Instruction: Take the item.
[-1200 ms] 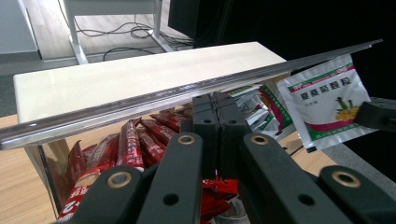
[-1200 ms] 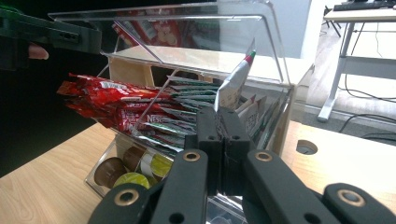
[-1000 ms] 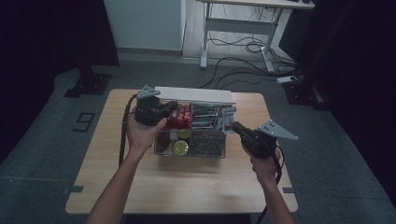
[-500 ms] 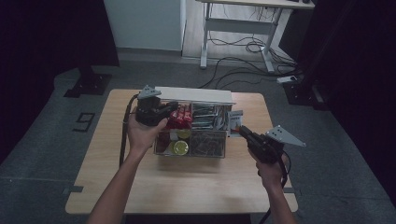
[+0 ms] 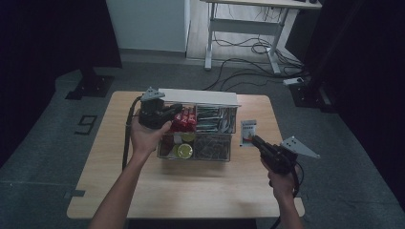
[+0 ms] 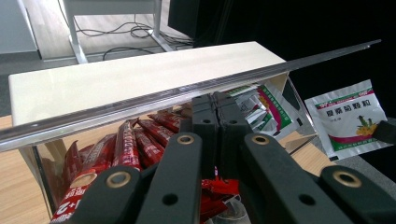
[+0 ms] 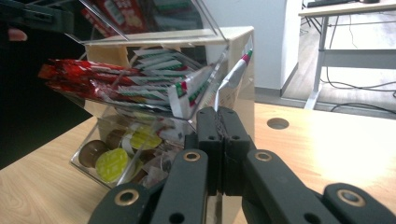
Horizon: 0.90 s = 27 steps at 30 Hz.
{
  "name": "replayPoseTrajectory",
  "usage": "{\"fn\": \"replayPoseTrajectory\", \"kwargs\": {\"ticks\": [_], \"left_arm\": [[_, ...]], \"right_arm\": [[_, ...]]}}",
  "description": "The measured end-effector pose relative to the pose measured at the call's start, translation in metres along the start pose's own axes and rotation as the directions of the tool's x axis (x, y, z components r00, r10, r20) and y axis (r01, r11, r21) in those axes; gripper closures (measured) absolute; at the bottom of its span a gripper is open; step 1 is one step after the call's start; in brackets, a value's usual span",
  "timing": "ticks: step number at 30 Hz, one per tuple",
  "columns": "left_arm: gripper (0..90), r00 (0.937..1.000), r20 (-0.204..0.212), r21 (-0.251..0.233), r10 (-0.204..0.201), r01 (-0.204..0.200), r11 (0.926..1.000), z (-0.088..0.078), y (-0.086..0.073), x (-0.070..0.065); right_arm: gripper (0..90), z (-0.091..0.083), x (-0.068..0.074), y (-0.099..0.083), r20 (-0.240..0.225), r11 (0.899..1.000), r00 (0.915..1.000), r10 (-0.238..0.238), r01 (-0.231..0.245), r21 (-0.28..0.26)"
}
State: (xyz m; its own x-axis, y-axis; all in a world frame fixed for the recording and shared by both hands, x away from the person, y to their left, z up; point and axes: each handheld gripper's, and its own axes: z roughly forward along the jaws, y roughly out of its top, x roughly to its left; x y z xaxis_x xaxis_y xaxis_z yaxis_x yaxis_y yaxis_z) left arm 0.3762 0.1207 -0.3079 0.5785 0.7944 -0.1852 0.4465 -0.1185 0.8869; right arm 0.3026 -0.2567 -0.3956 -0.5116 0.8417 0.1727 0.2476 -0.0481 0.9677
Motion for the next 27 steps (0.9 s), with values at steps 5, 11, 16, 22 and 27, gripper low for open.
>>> {"fn": "replayPoseTrajectory", "kwargs": {"ticks": [5,11,16,22,27], "left_arm": [[88.0,1.0000,-0.001,0.000,0.001,-0.001,1.0000,-0.001,0.000,0.000],[87.9,1.0000,-0.002,-0.001,0.001,-0.001,1.0000,-0.002,0.000,0.000],[87.8,1.0000,-0.003,-0.003,-0.001,0.001,1.0000,-0.002,0.000,0.000],[87.7,1.0000,-0.002,-0.003,-0.001,0.001,1.0000,-0.002,-0.001,0.000],[87.6,1.0000,-0.003,-0.002,-0.001,0.001,1.0000,-0.001,-0.001,0.000]], "right_arm": [[88.5,-0.004,-0.008,-0.007,0.011,1.000,0.9999,0.013,-0.013,0.014],[88.6,-0.003,-0.016,-0.018,0.028,0.999,0.9994,0.019,-0.020,0.031],[88.5,0.000,-0.020,-0.026,0.039,0.999,0.9990,0.020,-0.021,0.050],[88.5,0.004,-0.024,-0.037,0.051,0.997,0.9982,0.031,-0.034,0.071],[88.5,0.006,-0.028,-0.047,0.058,0.994,0.9974,0.043,-0.048,0.093]]}}
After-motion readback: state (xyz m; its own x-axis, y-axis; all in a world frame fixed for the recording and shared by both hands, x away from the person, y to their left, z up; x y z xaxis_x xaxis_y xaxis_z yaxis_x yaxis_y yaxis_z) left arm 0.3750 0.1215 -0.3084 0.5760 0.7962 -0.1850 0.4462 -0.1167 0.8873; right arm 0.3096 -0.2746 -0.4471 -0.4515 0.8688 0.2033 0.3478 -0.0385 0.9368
